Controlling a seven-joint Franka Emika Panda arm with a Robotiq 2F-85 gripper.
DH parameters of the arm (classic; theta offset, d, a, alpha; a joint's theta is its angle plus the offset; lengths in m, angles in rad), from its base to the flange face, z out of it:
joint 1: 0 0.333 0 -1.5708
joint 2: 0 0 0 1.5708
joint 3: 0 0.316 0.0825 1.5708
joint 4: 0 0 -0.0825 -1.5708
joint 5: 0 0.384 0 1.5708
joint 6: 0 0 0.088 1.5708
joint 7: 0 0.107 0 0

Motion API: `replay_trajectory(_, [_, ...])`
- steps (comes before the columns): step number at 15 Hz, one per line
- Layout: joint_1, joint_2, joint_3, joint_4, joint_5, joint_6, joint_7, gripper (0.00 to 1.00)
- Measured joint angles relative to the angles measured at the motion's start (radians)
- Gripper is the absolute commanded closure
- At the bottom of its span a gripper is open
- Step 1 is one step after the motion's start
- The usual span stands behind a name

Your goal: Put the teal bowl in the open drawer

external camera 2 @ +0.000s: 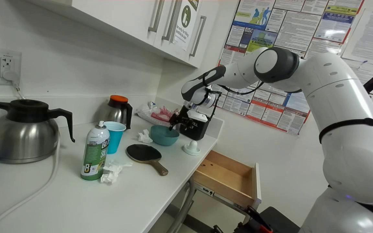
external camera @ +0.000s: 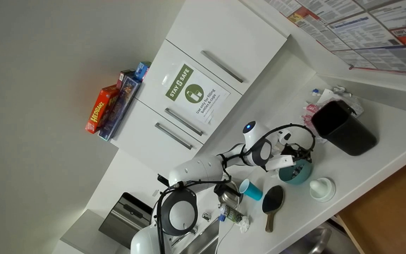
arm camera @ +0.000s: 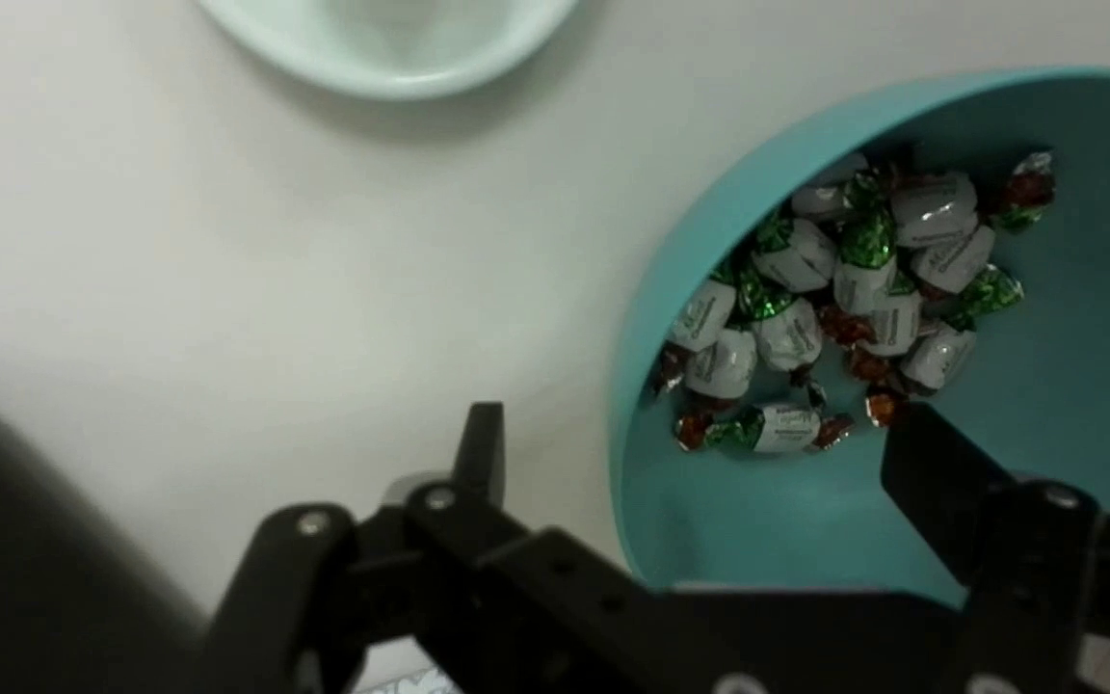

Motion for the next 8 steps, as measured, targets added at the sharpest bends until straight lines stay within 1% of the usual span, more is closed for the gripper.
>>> replay_trajectory(1, [0.001, 0.012, 0.0, 0.011, -0.002, -0.012, 0.0, 0.26])
replay_trajectory(2, [0.002, 0.022, 0.0, 0.022, -0.003, -0.02, 0.0, 0.32])
replay_trajectory(5, [0.002, 0.045, 0.0, 0.048, -0.007, -0.033, 0.0, 0.58])
replay_trajectory(7, [0.002, 0.054, 0.0, 0.061, -0.01, -0.037, 0.0, 0.71])
replay_trajectory(8, [0.002, 0.056, 0.0, 0.066, -0.012, -0.038, 0.0, 0.8])
